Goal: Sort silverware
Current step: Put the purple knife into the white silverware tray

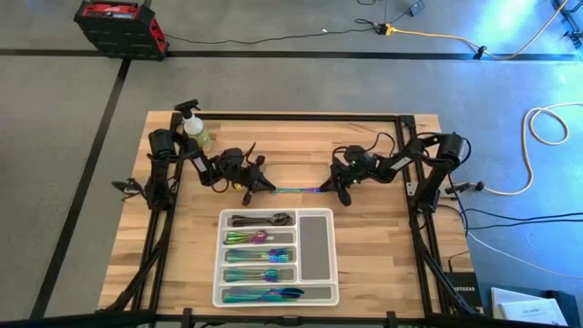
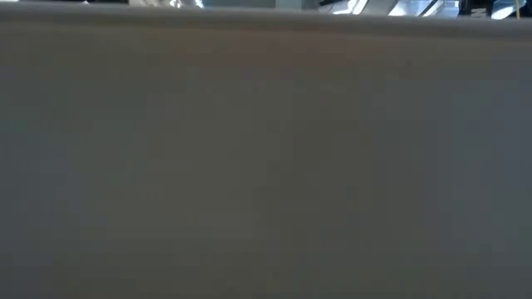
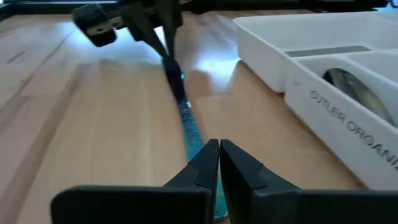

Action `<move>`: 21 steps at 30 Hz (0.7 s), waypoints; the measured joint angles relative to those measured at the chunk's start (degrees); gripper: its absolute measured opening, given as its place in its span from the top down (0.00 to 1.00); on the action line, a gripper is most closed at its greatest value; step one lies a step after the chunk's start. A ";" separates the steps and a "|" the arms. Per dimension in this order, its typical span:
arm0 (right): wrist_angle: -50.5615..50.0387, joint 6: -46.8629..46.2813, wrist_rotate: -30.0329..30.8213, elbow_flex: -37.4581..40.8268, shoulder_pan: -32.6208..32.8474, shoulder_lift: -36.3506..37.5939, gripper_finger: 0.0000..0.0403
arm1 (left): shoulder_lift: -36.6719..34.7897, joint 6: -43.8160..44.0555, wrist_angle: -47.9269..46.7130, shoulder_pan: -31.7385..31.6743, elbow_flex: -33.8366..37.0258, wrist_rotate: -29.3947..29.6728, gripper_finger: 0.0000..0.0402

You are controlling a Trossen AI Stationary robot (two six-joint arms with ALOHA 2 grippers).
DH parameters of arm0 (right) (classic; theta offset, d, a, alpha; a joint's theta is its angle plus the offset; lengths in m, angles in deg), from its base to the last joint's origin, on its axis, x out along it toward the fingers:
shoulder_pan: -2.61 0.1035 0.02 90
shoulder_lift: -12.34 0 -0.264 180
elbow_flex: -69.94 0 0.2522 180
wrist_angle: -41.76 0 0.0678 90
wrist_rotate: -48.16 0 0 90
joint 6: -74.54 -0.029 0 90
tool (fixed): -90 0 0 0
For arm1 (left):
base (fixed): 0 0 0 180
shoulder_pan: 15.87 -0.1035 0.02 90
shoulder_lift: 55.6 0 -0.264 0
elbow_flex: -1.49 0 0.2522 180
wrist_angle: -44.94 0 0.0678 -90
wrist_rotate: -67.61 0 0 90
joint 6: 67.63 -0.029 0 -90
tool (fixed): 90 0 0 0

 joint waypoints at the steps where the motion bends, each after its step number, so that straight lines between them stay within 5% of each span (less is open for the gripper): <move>1: -0.26 0.67 0.06 -0.01 0.00 0.00 1.00 | -0.01 0.51 0.00 -0.01 0.02 -0.11 1.00; 9: -3.03 2.00 1.73 -0.14 0.76 0.09 1.00 | 0.00 1.95 -2.55 -0.01 0.02 -0.03 1.00; 21: -3.31 0.52 7.89 -0.20 10.29 0.17 1.00 | -0.07 0.69 -8.75 -0.36 -0.04 2.82 1.00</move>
